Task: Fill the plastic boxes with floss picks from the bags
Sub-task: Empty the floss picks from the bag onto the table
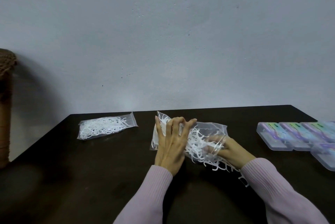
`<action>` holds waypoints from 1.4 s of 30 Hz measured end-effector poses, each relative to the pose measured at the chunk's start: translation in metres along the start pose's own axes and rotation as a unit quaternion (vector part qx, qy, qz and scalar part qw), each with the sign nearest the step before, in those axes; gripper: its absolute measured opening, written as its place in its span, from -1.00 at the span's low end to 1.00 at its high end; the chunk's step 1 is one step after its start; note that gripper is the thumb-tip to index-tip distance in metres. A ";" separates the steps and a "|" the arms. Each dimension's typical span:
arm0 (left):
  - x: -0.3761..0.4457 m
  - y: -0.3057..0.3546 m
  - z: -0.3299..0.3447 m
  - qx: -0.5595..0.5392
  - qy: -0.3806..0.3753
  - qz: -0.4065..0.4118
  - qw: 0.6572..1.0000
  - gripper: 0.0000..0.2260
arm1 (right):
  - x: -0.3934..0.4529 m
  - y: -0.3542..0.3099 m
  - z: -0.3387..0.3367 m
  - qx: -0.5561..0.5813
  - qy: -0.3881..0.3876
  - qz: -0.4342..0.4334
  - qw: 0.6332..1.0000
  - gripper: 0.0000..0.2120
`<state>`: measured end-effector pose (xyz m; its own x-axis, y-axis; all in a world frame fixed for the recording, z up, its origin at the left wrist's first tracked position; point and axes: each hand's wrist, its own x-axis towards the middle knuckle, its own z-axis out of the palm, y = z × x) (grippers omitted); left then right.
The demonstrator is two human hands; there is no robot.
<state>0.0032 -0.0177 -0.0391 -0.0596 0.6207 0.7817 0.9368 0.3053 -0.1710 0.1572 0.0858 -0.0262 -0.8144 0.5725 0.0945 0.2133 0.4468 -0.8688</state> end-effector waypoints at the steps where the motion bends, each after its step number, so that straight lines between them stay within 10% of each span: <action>1: 0.000 -0.002 0.000 0.000 0.001 -0.006 1.000 -0.03 | 0.000 0.000 -0.001 0.008 0.005 0.003 1.000 -0.84; 34: -0.002 -0.042 -0.003 -0.020 0.012 -0.193 0.981 -0.12 | 0.000 -0.001 -0.014 -0.073 0.081 0.015 0.994 -0.80; 42: 0.002 -0.019 -0.004 -0.107 0.027 -0.156 0.982 -0.13 | 0.001 -0.007 -0.004 0.084 0.067 -0.041 0.993 -0.83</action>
<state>-0.0131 -0.0252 -0.0321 -0.3424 0.4804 0.8075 0.9270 0.3130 0.2069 0.1575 0.0859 -0.0183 -0.7432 0.6309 0.2228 0.0468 0.3812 -0.9233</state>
